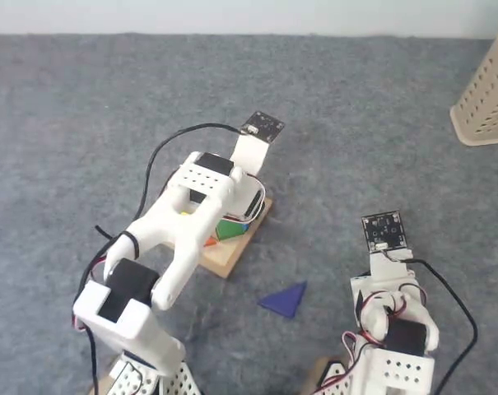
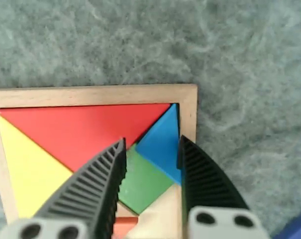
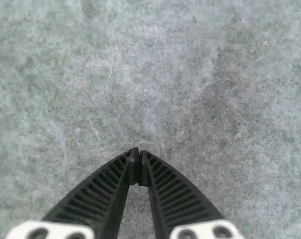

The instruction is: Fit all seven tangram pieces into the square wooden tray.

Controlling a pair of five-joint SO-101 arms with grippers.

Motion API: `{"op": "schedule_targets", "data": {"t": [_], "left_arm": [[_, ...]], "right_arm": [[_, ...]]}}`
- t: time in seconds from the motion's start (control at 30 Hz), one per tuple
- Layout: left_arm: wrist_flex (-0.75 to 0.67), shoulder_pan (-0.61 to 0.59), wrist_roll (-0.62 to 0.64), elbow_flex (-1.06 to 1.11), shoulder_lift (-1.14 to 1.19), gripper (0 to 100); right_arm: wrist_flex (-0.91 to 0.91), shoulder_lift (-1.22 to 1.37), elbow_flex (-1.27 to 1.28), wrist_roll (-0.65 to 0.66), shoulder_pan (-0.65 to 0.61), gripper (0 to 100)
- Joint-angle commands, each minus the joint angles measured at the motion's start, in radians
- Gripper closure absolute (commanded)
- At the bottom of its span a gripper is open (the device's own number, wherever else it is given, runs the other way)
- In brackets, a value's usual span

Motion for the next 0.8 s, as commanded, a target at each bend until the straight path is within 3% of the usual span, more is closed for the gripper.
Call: {"op": "schedule_targets", "data": {"t": [0.0,0.27,0.77], "left_arm": [[0.002,-0.002,-0.011,-0.044,-0.037,84],[-0.072,-0.009,-0.012,0.071,-0.173,84],[-0.091,-0.064,-0.041,0.077,-0.063,84]], "right_arm": [[-0.013,-0.015,0.006,0.011,0.012,99.2],[-0.013,-0.015,0.006,0.011,0.012,99.2],[-0.013,-0.015,0.006,0.011,0.012,99.2]]}}
